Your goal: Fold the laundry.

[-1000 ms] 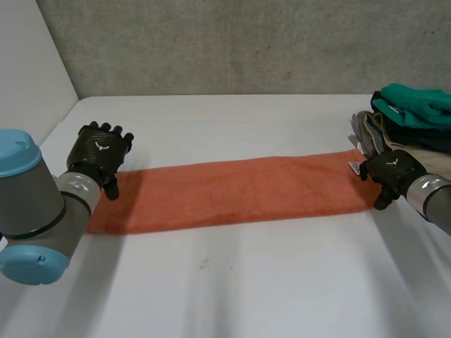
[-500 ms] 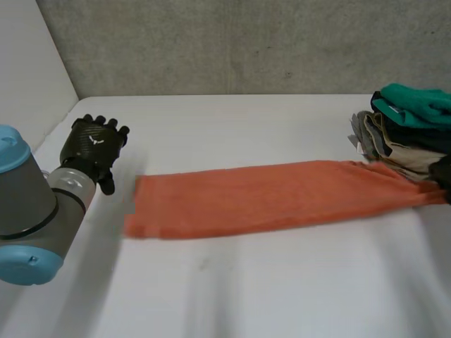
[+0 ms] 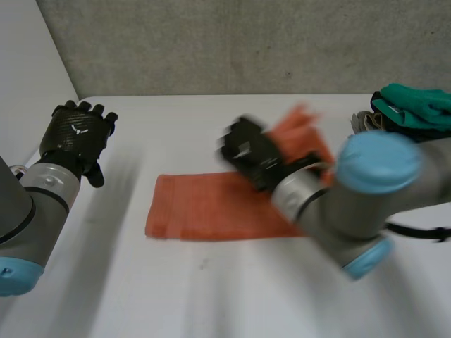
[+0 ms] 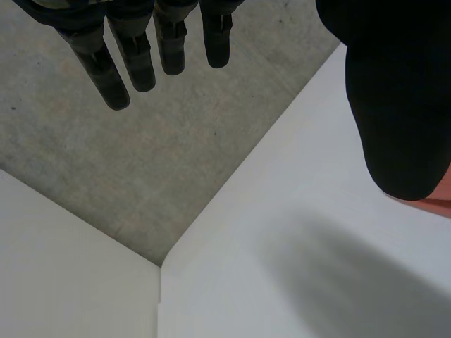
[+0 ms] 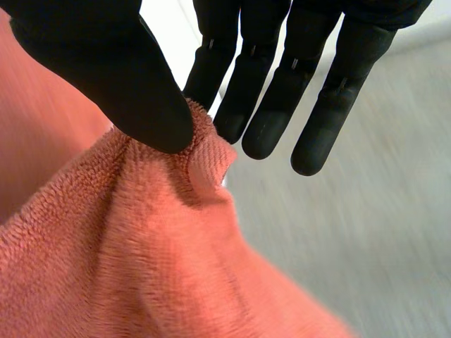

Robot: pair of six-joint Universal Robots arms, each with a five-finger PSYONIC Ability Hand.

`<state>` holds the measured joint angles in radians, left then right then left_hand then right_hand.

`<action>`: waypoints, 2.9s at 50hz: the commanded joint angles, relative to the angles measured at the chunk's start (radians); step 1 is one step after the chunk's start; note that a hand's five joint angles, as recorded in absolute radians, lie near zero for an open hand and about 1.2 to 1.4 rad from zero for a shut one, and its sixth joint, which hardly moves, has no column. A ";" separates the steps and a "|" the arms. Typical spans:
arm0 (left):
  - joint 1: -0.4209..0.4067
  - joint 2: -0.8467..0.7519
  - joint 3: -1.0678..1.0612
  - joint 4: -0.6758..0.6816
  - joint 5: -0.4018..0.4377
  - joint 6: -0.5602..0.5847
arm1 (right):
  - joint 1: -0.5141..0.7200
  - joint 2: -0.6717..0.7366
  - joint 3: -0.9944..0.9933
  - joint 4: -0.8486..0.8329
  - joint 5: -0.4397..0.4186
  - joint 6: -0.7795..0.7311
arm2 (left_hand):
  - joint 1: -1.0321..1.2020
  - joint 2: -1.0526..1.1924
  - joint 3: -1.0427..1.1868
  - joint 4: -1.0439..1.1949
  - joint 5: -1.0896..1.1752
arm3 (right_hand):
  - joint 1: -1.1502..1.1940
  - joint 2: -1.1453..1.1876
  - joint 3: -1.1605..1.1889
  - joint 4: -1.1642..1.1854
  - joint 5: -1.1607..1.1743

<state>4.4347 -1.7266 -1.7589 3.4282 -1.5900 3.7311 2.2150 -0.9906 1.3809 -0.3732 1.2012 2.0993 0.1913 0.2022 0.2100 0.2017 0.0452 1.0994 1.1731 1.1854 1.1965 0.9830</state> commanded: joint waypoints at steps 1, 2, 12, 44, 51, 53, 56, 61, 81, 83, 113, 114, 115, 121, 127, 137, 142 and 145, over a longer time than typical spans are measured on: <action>0.006 -0.001 -0.030 0.000 0.001 -0.002 | 0.190 0.263 -0.144 -0.044 -0.100 -0.068 | -0.017 -0.028 -0.036 -0.027 -0.045 | 0.297 0.223 0.211 0.200 0.239; 0.006 -0.001 -0.034 0.000 0.001 -0.002 | 0.199 0.280 -0.152 -0.044 -0.103 -0.071 | -0.017 -0.028 -0.036 -0.027 -0.045 | 0.297 0.223 0.211 0.200 0.239; 0.003 -0.002 -0.037 0.006 0.002 -0.005 | 0.222 0.245 -0.114 -0.032 -0.006 0.010 | -0.017 -0.028 -0.036 -0.027 -0.045 | -0.925 -0.999 -1.011 -1.022 -0.983; -0.271 -0.185 0.144 0.005 -0.015 -0.033 | -0.278 -0.005 0.210 0.107 0.317 0.313 | -0.017 -0.028 -0.036 -0.027 -0.045 | 0.297 0.223 0.211 0.200 0.239; -0.245 -0.111 0.107 0.002 -0.013 -0.034 | -0.164 -0.085 0.181 0.007 0.327 0.096 | -0.017 -0.028 -0.036 -0.027 -0.045 | 0.297 0.223 0.211 0.200 0.239; -0.235 -0.091 0.098 0.003 -0.013 -0.034 | -0.083 -0.077 0.158 0.002 0.313 0.059 | -0.017 -0.028 -0.036 -0.027 -0.045 | 0.297 0.223 0.211 0.200 0.239; -0.213 -0.062 0.076 0.005 -0.013 -0.036 | 0.061 -0.014 0.116 -0.018 0.235 -0.011 | -0.017 -0.028 -0.036 -0.027 -0.045 | 0.297 0.223 0.211 0.200 0.239; -0.198 -0.051 0.052 0.003 -0.015 -0.036 | 0.189 0.069 0.130 -0.009 0.074 -0.093 | -0.017 -0.028 -0.036 -0.027 -0.045 | 0.297 0.223 0.211 0.200 0.239; -0.305 -0.091 0.194 -0.009 -0.069 -0.290 | -0.078 -0.209 0.202 0.081 0.023 0.876 | 0.046 0.035 0.027 0.035 0.017 | -0.925 -0.999 -1.011 -1.022 -0.983; -0.336 -0.114 0.223 -0.024 -0.102 -0.318 | -0.101 -0.207 0.167 0.146 0.024 0.932 | 0.049 0.038 0.030 0.038 0.020 | -0.925 -0.999 -1.011 -1.022 -0.983; -0.462 -0.395 0.286 -0.228 -0.278 -0.435 | -0.094 0.181 -0.249 0.539 0.238 0.573 | 0.022 0.011 0.003 0.012 -0.006 | -0.925 -0.999 -1.011 -1.022 -0.983; -0.460 -0.383 0.289 -0.228 -0.275 -0.421 | -0.087 0.167 -0.241 0.533 0.245 0.568 | 0.022 0.011 0.003 0.012 -0.006 | -0.925 -0.999 -1.011 -1.022 -0.983; -0.459 -0.366 0.297 -0.227 -0.272 -0.401 | -0.074 0.130 -0.221 0.512 0.254 0.568 | 0.019 0.008 0.001 0.009 -0.009 | -0.925 -0.999 -1.011 -1.022 -0.983; -0.446 -0.272 0.384 -0.227 -0.194 -0.235 | -0.031 -0.023 -0.045 0.340 0.261 0.567 | 0.008 -0.003 -0.011 -0.003 -0.021 | -0.925 -0.999 -1.011 -1.022 -0.983; -0.413 -0.217 0.473 -0.247 0.033 -0.166 | 0.052 -0.114 0.190 0.162 0.262 0.551 | 0.008 -0.003 -0.011 -0.003 -0.021 | -0.925 -0.999 -1.011 -1.022 -0.983; -0.357 -0.232 0.588 -0.435 0.418 -0.192 | 0.081 -0.054 0.356 -0.047 0.262 0.550 | 0.013 0.002 -0.005 0.003 -0.015 | -0.925 -0.999 -1.011 -1.022 -0.983; -0.354 -0.249 0.590 -0.445 0.430 -0.211 | 0.081 0.004 0.342 -0.139 0.264 0.550 | 0.008 -0.003 -0.011 -0.003 -0.021 | -0.925 -0.999 -1.011 -1.022 -0.983; -0.354 -0.260 0.587 -0.445 0.430 -0.212 | 0.081 0.042 0.322 -0.185 0.264 0.545 | 0.008 -0.003 -0.011 -0.003 -0.021 | -0.925 -0.999 -1.011 -1.022 -0.983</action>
<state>4.0802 -1.9638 -1.1678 2.9887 -1.1595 3.5314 2.2987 -1.0172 1.7362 -0.4694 1.4645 2.6492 0.1917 0.2024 0.2100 0.2020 0.0446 0.1990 0.2045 0.2046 0.2011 0.0370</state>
